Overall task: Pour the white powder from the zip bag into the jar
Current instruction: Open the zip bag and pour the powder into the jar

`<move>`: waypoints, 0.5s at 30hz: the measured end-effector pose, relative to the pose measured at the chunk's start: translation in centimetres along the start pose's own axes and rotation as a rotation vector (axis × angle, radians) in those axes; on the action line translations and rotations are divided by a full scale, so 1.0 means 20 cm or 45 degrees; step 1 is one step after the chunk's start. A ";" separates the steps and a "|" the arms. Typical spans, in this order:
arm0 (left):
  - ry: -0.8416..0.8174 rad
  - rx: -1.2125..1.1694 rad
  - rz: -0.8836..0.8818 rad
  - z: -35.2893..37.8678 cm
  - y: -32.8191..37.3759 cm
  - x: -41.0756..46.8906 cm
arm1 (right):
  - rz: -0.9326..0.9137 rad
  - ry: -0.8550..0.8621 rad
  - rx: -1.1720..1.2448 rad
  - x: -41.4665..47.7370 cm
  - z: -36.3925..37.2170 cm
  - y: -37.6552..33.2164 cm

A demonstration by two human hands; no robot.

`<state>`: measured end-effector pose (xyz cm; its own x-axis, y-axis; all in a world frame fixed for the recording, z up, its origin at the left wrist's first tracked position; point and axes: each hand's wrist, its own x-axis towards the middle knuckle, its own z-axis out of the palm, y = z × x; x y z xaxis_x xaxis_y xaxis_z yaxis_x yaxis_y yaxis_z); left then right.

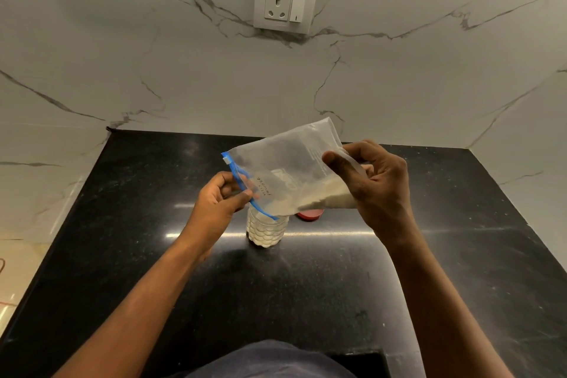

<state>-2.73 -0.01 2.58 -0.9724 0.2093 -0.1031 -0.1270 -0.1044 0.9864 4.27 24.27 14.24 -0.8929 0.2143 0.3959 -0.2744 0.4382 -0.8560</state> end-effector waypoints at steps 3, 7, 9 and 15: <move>-0.009 -0.005 0.003 0.00 0.01 0.01 | -0.006 0.007 -0.033 0.01 0.00 0.01; -0.013 0.004 0.003 -0.01 0.02 0.01 | -0.015 0.020 -0.057 0.02 0.00 0.00; -0.009 0.008 -0.003 -0.01 0.01 0.01 | -0.026 0.022 -0.062 0.03 0.00 0.00; -0.005 0.007 -0.004 0.00 0.01 0.02 | -0.062 0.003 -0.111 0.04 0.01 -0.02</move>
<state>-3.10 -0.02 2.71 -0.9712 0.2136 -0.1060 -0.1294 -0.0987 0.9867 3.58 24.14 14.77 -0.8785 0.1928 0.4371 -0.2853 0.5221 -0.8038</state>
